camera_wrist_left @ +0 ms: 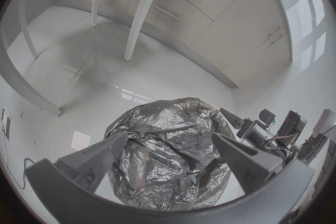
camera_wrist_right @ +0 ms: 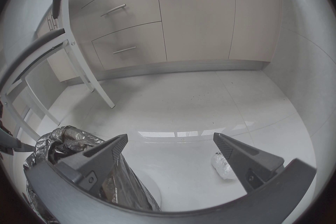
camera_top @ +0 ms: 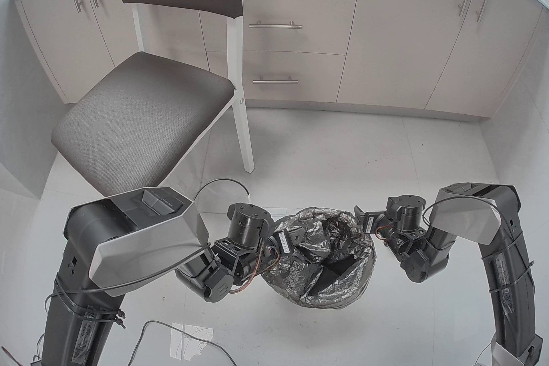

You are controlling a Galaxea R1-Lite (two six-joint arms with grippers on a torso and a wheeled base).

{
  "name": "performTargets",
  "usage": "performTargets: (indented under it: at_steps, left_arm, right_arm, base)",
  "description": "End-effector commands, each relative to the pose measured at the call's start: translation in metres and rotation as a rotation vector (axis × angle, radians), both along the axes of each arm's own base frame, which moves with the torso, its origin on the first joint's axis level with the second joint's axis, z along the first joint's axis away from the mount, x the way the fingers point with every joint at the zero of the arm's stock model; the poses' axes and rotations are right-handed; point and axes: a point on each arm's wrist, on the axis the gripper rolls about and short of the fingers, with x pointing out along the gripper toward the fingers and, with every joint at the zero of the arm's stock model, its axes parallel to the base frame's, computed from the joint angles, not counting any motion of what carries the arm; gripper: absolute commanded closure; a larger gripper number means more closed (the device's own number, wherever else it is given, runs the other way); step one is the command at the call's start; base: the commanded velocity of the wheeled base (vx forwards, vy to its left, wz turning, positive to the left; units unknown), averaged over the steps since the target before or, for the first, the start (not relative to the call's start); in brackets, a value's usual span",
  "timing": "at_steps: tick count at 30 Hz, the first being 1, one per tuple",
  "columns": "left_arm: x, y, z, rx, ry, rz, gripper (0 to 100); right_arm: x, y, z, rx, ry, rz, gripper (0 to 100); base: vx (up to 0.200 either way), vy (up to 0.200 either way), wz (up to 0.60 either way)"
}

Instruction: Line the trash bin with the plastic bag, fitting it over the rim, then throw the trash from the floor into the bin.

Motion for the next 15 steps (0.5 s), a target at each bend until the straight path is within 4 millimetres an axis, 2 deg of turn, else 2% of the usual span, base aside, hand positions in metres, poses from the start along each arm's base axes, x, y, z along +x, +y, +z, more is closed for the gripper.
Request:
performTargets:
  at_steps: [1, 4, 7, 10, 15]
  left_arm:
    - [0.000, 0.000, 0.000, 0.000, 0.001, 0.001, 0]
    - [-0.005, 0.002, -0.001, 0.013, 0.012, -0.001, 0]
    - [-0.011, 0.001, -0.005, 0.068, -0.004, -0.016, 0]
    - [-0.012, -0.001, -0.011, 0.150, -0.041, -0.013, 0]
    - [-0.011, -0.005, -0.017, 0.191, -0.061, -0.034, 0]
  right_arm:
    - [-0.008, 0.004, 0.015, 0.009, -0.007, 0.012, 0]
    - [-0.022, 0.015, 0.036, 0.061, -0.016, 0.051, 0]
    - [-0.033, 0.021, 0.049, 0.086, -0.017, 0.095, 0]
    - [-0.037, 0.026, 0.056, 0.097, -0.030, 0.118, 0]
    - [-0.037, 0.027, 0.059, 0.100, -0.039, 0.115, 0]
  base:
    - [0.000, 0.000, 0.00]
    - [0.000, 0.000, 0.00]
    - [0.000, 0.000, 0.00]
    - [0.000, 0.000, 0.00]
    - [0.000, 0.000, 0.00]
